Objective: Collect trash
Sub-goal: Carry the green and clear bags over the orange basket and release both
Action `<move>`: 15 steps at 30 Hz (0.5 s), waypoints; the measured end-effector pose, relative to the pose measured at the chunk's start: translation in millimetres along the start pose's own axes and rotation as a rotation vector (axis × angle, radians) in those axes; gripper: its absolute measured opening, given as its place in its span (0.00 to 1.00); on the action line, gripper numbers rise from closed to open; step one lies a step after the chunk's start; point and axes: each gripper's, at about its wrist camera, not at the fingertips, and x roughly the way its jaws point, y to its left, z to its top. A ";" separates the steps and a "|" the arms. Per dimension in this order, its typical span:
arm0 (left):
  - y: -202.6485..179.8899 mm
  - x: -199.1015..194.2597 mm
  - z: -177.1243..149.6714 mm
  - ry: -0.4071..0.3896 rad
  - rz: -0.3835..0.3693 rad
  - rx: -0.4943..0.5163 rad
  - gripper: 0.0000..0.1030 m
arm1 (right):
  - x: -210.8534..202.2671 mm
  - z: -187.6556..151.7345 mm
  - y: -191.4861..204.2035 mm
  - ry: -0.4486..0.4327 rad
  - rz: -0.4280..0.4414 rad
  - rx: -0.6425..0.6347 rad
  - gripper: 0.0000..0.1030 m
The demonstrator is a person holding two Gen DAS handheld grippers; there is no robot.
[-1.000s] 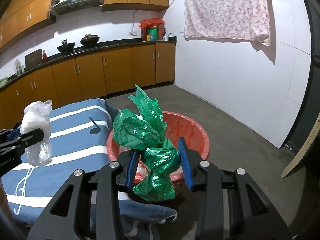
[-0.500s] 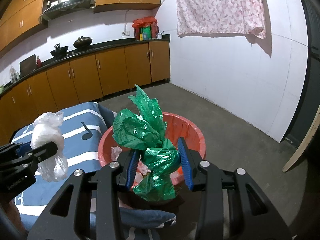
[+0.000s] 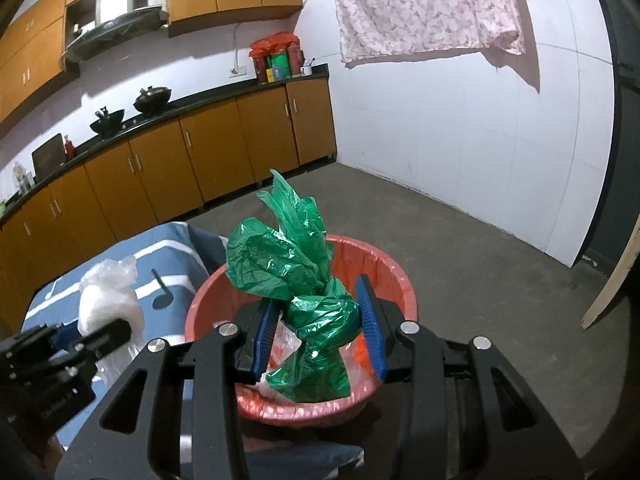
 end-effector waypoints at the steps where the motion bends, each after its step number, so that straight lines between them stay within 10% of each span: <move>1: -0.7 3.1 2.0 0.001 -0.007 0.000 0.34 | 3.3 2.3 -1.5 0.001 0.002 0.005 0.38; 15: -5.5 49.8 14.8 0.033 -0.075 0.007 0.34 | 38.9 6.1 -5.7 0.038 0.019 0.027 0.38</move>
